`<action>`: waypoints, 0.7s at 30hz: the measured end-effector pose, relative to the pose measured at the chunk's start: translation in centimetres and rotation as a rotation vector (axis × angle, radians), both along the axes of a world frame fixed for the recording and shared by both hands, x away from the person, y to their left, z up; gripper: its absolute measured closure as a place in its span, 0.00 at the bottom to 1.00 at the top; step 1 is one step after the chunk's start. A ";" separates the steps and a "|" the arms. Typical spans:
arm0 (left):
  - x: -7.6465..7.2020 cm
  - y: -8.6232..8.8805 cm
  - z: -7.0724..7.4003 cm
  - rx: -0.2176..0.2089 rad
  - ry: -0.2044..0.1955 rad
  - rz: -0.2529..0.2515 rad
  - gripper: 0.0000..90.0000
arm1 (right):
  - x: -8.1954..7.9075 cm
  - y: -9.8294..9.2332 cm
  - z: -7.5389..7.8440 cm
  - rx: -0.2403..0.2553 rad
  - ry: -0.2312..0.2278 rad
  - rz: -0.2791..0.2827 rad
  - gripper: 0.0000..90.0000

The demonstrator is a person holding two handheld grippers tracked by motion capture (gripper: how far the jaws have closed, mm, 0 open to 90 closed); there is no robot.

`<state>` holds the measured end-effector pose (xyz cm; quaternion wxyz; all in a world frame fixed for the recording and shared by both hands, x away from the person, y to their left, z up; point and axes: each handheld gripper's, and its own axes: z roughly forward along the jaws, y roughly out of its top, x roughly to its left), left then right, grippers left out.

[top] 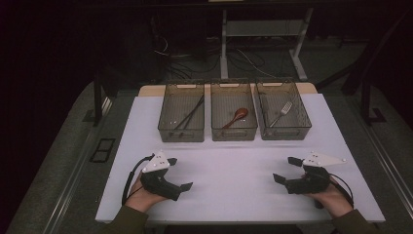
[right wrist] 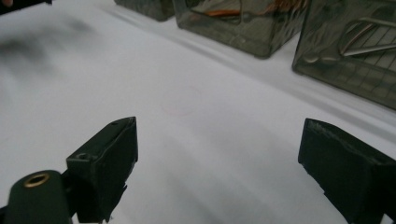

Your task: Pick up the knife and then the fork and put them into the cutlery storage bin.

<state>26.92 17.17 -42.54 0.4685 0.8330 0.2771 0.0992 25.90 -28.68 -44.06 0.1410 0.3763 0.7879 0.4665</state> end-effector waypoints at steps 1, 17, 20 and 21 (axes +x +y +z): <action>0.0 0.0 0.0 0.000 0.000 0.000 0.00 | -0.1 0.0 -0.1 -0.007 -0.002 0.005 0.14; 0.0 -0.2 -0.2 0.014 0.003 -0.004 0.00 | -0.4 -0.2 -0.4 -0.019 0.010 0.020 0.14; 0.0 -0.2 -0.2 0.015 0.003 -0.006 0.00 | -0.4 -0.2 -0.4 -0.019 0.011 0.021 0.14; 0.0 -0.3 -0.3 0.015 0.003 -0.006 0.00 | -0.4 -0.2 -0.4 -0.020 0.011 0.020 0.14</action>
